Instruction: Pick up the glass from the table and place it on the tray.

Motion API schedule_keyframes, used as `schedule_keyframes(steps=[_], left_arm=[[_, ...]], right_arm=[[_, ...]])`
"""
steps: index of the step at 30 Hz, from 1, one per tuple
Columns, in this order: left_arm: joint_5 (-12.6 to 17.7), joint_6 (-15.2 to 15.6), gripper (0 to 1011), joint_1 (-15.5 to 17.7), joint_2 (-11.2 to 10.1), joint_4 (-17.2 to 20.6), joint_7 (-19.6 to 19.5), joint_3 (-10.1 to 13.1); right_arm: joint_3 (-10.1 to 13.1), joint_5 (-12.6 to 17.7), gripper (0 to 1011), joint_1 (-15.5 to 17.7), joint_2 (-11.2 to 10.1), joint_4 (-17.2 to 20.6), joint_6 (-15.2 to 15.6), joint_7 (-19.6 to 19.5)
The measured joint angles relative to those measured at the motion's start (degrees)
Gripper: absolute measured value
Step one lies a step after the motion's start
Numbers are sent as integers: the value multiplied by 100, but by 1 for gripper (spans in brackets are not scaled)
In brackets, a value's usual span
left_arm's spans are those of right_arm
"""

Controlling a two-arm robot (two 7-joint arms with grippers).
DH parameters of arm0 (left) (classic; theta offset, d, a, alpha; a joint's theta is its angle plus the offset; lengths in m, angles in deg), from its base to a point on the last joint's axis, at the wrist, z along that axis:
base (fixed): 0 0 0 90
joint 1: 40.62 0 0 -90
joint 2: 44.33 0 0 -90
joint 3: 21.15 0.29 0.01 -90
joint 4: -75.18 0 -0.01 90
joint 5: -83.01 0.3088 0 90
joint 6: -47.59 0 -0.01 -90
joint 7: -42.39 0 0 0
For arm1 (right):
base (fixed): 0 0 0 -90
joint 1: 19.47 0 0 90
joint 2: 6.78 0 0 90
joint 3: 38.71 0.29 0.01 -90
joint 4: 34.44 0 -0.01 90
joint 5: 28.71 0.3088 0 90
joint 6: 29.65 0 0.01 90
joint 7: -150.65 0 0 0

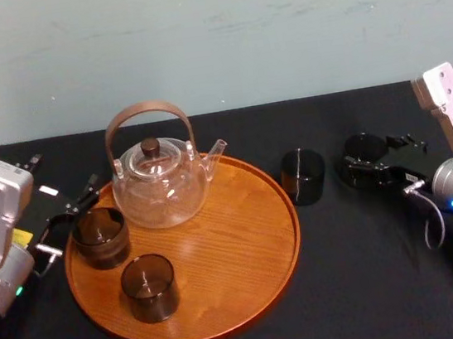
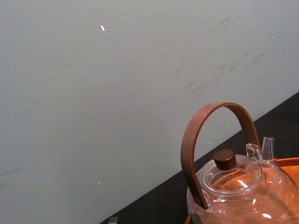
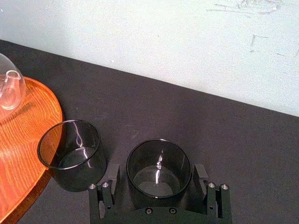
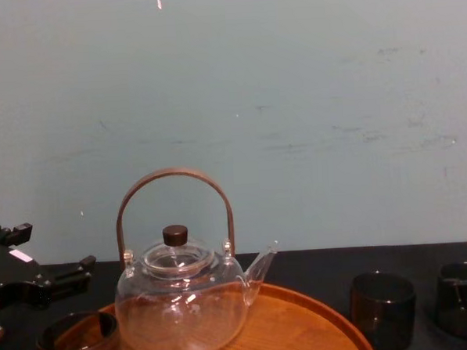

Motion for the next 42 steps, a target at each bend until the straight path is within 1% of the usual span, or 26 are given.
schedule_keyframes(steps=[12,18,31,37,42], left_arm=[[0,0,1001,0,0,0,0,0],[0,0,1001,0,0,0,0,0],[0,0,1001,0,0,0,0,0],[0,0,1001,0,0,0,0,0],[0,0,1002,0,0,0,0,0]], right_arm=[[27,-157,1002,-199,170,-250,26,92],[33,-227,1002,-249,225,-325,49,109],[25,-248,1002,-251,227,-329,51,111],[25,-237,896,-248,224,-324,50,110],[25,-230,889,-245,221,-322,49,108]])
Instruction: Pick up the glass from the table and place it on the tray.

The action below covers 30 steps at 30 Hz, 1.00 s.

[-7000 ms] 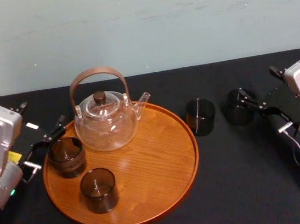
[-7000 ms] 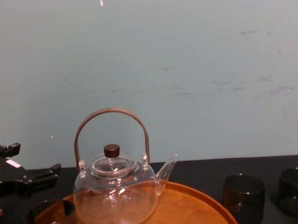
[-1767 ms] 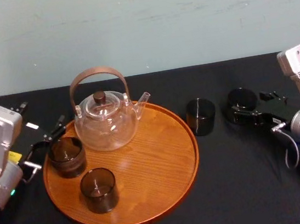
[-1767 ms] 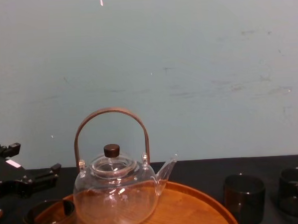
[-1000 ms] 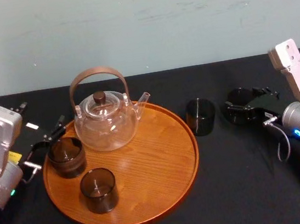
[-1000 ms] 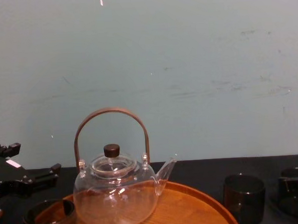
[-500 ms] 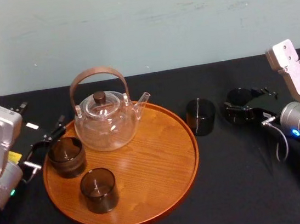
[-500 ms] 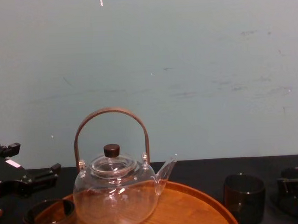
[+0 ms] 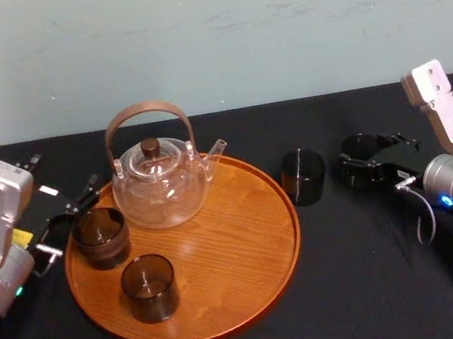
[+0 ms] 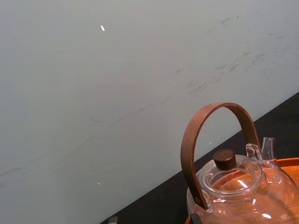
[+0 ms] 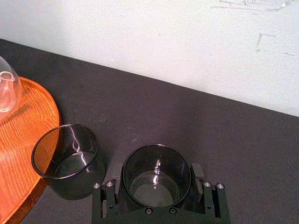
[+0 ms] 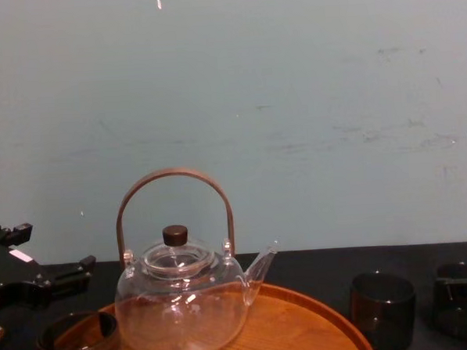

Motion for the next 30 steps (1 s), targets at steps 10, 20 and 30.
schedule_keyframes(steps=[10,20,30], left_arm=[[0,0,1001,0,0,0,0,0],[0,0,1001,0,0,0,0,0],[0,0,1001,0,0,0,0,0]], right_arm=[[0,5,889,3,-1,5,-2,-4],[101,80,889,102,-49,139,-69,98],[329,288,889,585,-343,835,-66,267]])
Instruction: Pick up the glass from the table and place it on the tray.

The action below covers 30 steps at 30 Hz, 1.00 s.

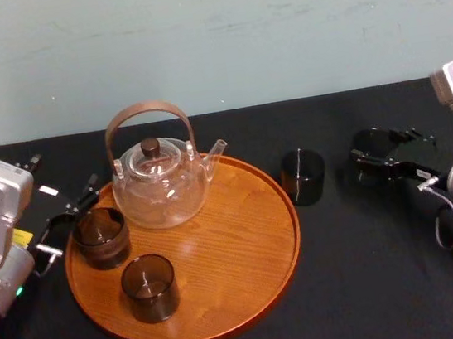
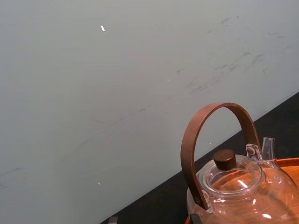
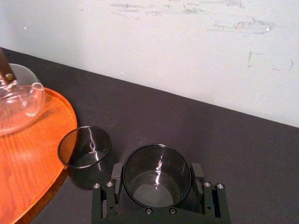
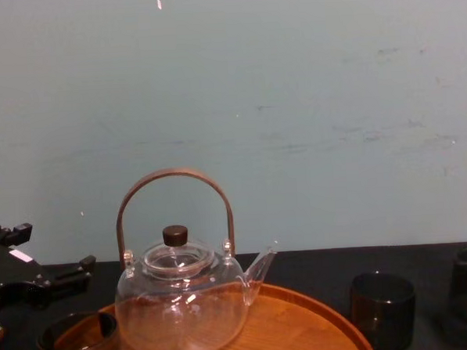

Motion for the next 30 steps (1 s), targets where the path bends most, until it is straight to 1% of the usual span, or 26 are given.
schedule_keyframes(steps=[5,6,7,9,12,15,17,18,22,25,30], left_arm=[[0,0,1001,0,0,0,0,0],[0,0,1001,0,0,0,0,0],[0,0,1002,0,0,0,0,0],[0,0,1001,0,0,0,0,0],[0,0,1001,0,0,0,0,0],[0,0,1001,0,0,0,0,0],[0,0,1001,0,0,0,0,0],[0,0,1001,0,0,0,0,0],[0,0,1002,0,0,0,0,0],[0,0,1001,0,0,0,0,0],[0,0,1001,0,0,0,0,0]], right_arm=[[111,97,889,281,-193,334,-6,69],[142,124,889,381,-268,447,-17,96],[142,124,889,381,-268,447,-17,96],[185,164,889,563,-415,630,-52,157],[203,183,890,697,-537,754,-102,218],[207,208,889,889,-739,944,-220,352],[201,219,889,951,-811,1011,-261,408],[184,232,889,1010,-881,1082,-301,465],[128,275,889,1128,-1034,1231,-378,586],[73,296,889,1168,-1101,1311,-413,637],[-116,323,889,1183,-1208,1456,-477,751]])
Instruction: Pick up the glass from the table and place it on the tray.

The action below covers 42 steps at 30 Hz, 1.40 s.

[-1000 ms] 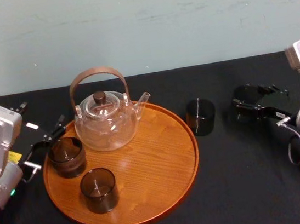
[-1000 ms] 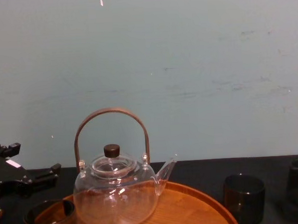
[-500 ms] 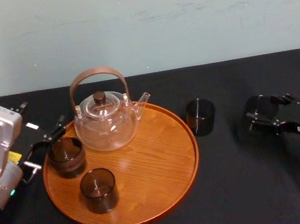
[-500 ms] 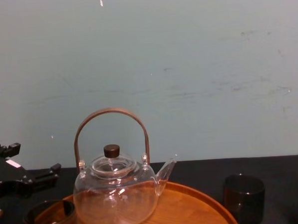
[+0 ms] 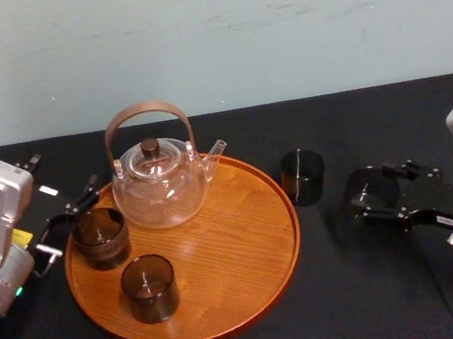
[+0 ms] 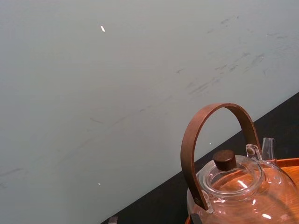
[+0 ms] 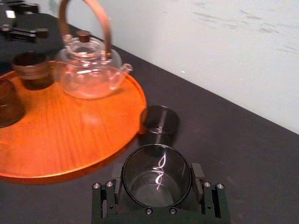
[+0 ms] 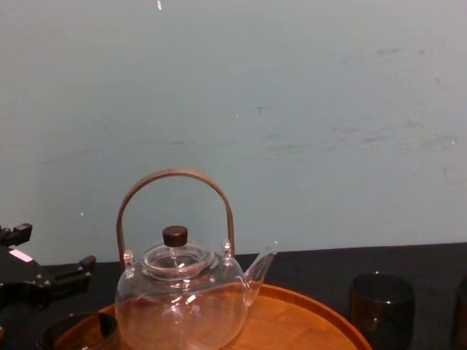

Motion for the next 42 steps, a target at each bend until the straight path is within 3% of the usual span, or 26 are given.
schedule_keyframes(steps=[22,42], left_arm=[[0,0,1001,1,0,0,0,0],[0,0,1001,0,0,0,0,0]], right_arm=[[-798,1,889,-461,-28,117,-18,177],[-1269,-94,889,-1063,249,-109,-36,200]])
